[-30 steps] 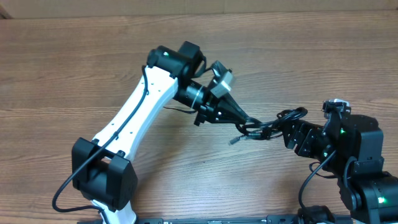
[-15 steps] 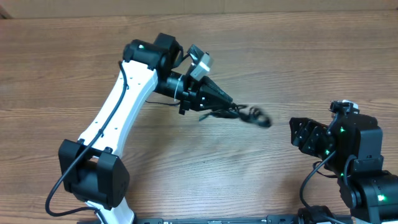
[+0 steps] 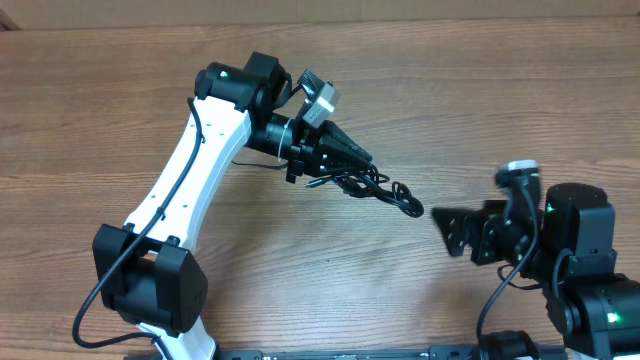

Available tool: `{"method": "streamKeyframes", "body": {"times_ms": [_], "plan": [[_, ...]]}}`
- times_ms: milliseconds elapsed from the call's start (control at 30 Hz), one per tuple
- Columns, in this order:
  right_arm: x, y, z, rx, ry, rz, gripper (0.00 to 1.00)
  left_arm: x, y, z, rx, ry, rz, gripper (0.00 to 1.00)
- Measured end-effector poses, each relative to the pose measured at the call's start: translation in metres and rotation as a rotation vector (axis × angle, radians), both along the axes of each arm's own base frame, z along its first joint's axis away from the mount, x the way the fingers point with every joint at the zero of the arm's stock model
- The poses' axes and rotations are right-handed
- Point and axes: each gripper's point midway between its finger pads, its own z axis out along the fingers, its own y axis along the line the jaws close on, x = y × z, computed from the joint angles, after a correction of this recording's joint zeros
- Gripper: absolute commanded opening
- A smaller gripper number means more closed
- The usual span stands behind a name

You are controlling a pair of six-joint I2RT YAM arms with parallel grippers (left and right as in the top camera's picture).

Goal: Untangle cables

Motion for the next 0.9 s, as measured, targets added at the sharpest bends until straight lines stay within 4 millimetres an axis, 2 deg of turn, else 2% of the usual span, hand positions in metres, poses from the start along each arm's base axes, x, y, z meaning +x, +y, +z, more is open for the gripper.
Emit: {"method": "streamKeyframes", "body": {"times_ms": [67, 167, 300, 533, 900], "plan": [[-0.010, 0.022, 0.008, 0.020, -0.058, 0.192, 0.95, 0.000, 0.000, 0.000, 0.001, 0.002, 0.000, 0.04], [-0.020, 0.041, 0.018, 0.040, -0.146, 0.381, 0.95, -0.002, -0.001, 0.000, 0.003, 0.010, -0.006, 0.04], [-0.029, 0.054, 0.028, 0.055, -0.227, 0.519, 0.96, -0.012, -0.010, 0.001, 0.000, 0.013, -0.040, 0.04], [-0.036, 0.061, 0.033, 0.069, -0.271, 0.596, 0.96, -0.031, -0.028, 0.001, -0.007, -0.001, -0.109, 0.04], [-0.040, 0.065, 0.034, 0.076, -0.291, 0.639, 0.95, -0.035, -0.033, 0.001, -0.016, -0.020, -0.127, 0.04]]}}
